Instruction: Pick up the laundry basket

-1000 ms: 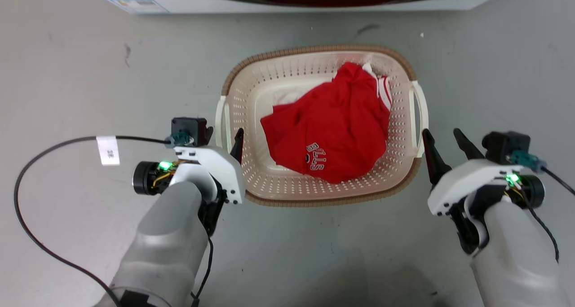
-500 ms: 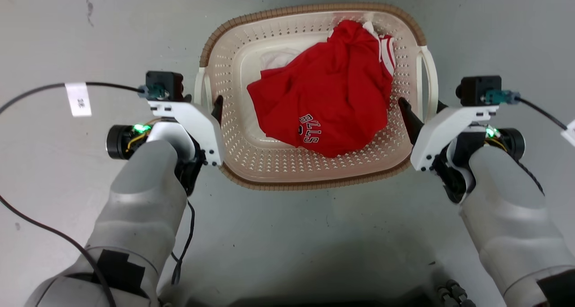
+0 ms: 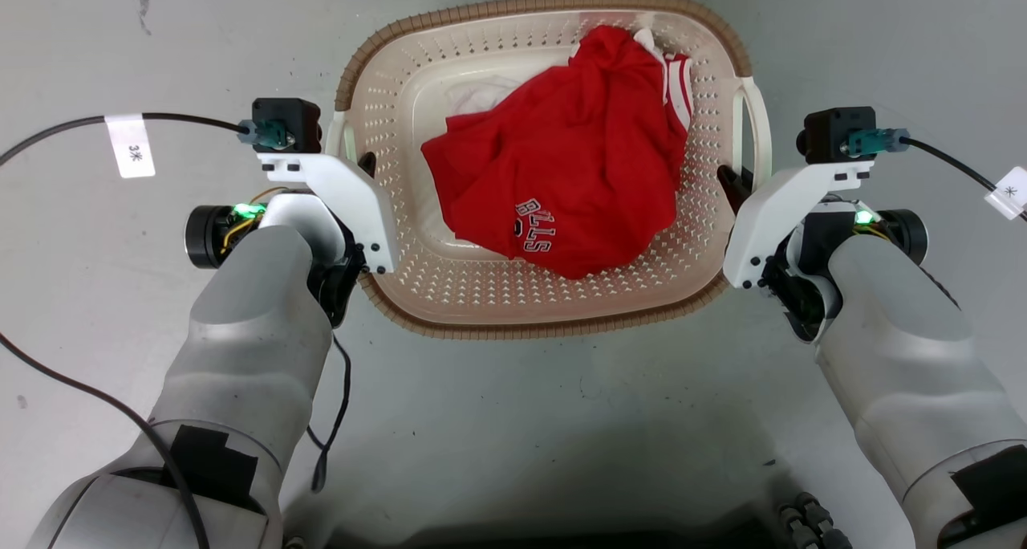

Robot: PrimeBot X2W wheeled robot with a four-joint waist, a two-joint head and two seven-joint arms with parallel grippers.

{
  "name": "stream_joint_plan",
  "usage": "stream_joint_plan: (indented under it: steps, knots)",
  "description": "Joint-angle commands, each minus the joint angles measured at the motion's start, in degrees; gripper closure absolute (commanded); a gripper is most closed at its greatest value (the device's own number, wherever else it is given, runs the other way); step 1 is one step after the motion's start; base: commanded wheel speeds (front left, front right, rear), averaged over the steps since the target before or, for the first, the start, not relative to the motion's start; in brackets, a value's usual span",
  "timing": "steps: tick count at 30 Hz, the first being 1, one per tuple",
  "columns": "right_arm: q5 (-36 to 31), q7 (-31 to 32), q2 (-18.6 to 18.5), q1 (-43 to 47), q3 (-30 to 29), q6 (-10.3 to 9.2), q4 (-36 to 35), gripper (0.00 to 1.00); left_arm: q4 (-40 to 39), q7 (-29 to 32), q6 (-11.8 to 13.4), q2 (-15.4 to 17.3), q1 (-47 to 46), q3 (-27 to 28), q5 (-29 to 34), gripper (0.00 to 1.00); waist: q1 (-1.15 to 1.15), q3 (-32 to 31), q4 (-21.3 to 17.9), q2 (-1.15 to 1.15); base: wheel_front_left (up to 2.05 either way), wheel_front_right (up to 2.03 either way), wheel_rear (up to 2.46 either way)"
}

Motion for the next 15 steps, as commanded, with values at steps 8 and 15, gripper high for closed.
stream_joint_plan:
  steps: [8, 15]
  knots:
    - [4.6, 0.8, -1.2, 0.2, 4.7, 0.01, 0.5, 1.0, 0.7, 2.3, -0.4, -0.7, 0.8, -1.2, -1.4, 1.0, 0.0, -1.8, 0.0, 0.0, 0.0, 0.0, 0.0]
    - [7.4, 2.2, -1.2, 1.4, 7.6, 0.03, 0.9, 1.0, 0.9, 4.3, -0.4, -1.3, 2.1, -1.8, -2.4, 1.0, 0.0, -5.3, 0.0, 0.0, 0.0, 0.0, 0.0]
